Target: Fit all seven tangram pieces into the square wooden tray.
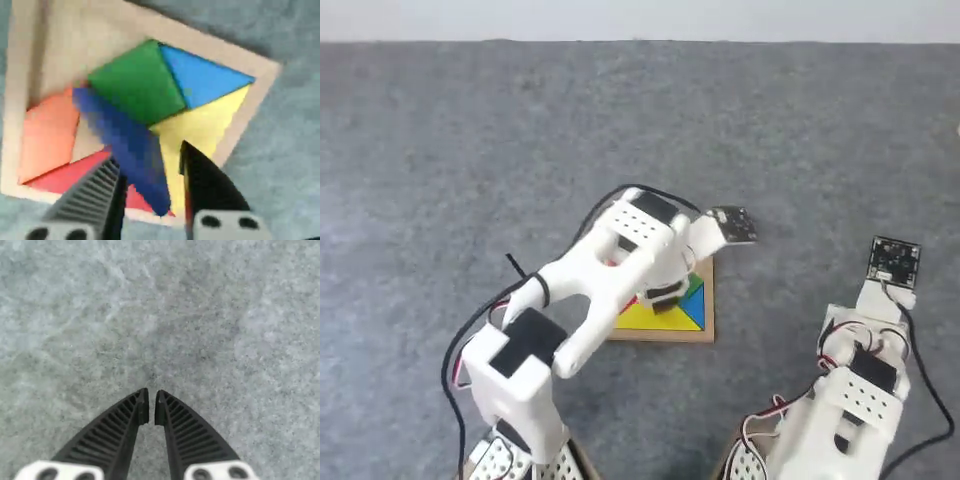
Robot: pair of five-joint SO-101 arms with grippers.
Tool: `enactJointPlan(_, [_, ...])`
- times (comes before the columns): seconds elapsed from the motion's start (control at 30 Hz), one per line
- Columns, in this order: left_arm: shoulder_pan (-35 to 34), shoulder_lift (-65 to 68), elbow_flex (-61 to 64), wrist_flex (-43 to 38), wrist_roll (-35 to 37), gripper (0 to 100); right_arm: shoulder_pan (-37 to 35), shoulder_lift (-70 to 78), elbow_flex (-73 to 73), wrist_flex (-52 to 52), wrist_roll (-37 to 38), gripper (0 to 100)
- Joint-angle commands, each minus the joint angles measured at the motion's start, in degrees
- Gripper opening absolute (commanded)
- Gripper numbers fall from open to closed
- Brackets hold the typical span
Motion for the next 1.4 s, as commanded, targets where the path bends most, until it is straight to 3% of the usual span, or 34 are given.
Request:
enactJointPlan(0.0, [3.34, -3.52, -0.31, 2.20, 2.20, 15, 0.40, -1.01, -2.64, -1.36, -0.44, 4.4])
enactJointPlan(0.3, [4.04, -3.52, -2.15, 3.25, 4.31, 15, 0.40, -0.92, -2.64, -1.36, -0.44, 4.4])
enactJointPlan(0.57, [4.04, -2.99, -14.29, 9.32, 4.31, 15, 0.40, -0.92, -2.55, -1.36, -0.44, 4.4])
enactJointPlan(0.93, [2.55, -2.90, -14.90, 4.04, 4.84, 15, 0.40, -0.92, -2.55, -1.45, -0.44, 4.4])
enactJointPlan(1.1, [-2.55, -2.90, -14.81, -4.57, 13.10, 15, 0.66, -0.92, -2.73, -1.27, -0.44, 4.6])
enactJointPlan(1.23, [-11.08, -4.75, -14.99, -10.46, 29.01, 15, -1.36, -0.84, -4.04, 2.68, -0.26, 4.8])
enactJointPlan(1.37, [-18.29, -12.22, -8.31, -13.01, 32.53, 15, -2.95, -0.48, -8.79, 8.48, 3.16, 4.8])
